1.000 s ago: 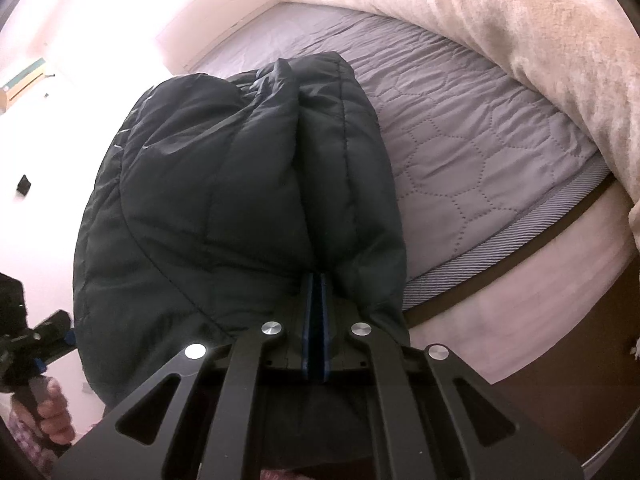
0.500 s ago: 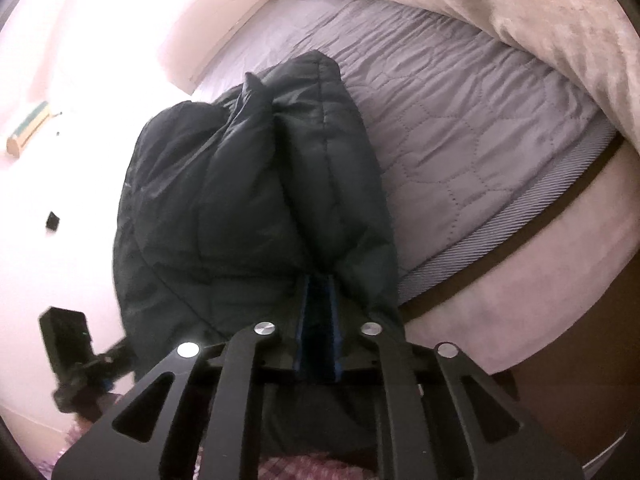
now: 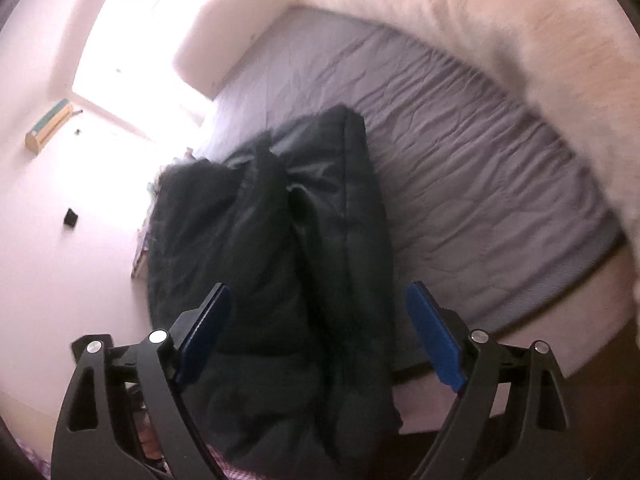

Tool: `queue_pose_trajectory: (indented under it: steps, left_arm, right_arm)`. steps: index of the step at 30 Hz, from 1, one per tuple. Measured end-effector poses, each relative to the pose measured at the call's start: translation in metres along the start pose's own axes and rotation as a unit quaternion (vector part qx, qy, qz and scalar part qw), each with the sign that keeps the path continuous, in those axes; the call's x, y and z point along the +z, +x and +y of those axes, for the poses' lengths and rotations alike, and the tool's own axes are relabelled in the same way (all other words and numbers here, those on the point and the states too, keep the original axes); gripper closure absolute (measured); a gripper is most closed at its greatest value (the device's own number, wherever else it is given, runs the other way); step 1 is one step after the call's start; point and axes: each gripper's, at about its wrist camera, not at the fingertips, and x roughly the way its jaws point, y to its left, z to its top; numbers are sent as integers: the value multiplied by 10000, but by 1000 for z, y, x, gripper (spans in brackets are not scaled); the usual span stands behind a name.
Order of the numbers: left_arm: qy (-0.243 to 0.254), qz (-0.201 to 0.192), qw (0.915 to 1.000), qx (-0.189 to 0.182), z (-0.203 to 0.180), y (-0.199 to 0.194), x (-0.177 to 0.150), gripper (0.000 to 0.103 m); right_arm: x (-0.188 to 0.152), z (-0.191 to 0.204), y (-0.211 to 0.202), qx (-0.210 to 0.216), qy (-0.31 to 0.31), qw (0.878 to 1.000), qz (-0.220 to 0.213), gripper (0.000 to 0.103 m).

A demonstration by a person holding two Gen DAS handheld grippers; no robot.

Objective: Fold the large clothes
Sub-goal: 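Grasp the end of the jacket roll with the left tool while the right tool opens, then grip the jacket roll with the right tool while the left tool holds its end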

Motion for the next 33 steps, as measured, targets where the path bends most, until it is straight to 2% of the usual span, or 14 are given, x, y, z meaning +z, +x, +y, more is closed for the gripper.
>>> queue_pose_trajectory:
  steps: [5,9,14,18,20,23,26,27,29,33]
  left_arm:
    - [118,-38,9998,136,-3,0,2,23]
    - [116,-17,9998,142,-1,2,3,21]
    - [49,37,9998,181,-1,8,7,14]
    - [-107,127,9998,67,3,13,8,13]
    - [-216,200,9996,-22,7,16,7,11]
    - [-429,337,9981,-291,12,22,5,13]
    - [-297,276,9987,-296,8,20,2,18]
    - [-255,248,9990,-269,6,19,1,19]
    - [-160,182,9995,-208,4,17,-1,23]
    - [84,3,9999,-85,-1,9,-3,30]
  right_arm:
    - [4,-6,26,115,58,9996,252,7]
    - [5,-19,38,477,325,9974,429,6]
    - [0,-30,33,927,523,9934,432,6]
    - [-7,-32,33,1075,520,9920,415,6]
    - [-10,-32,41,1068,505,9917,501,6]
    - [-12,-25,53,782,238,9950,566,5]
    - [-13,-14,56,535,-79,9958,735,6]
    - [-13,-12,57,583,-91,9953,768,15]
    - [-17,-12,60,1005,56,9908,909,34]
    - [-26,-5,62,1063,-53,9912,786,50]
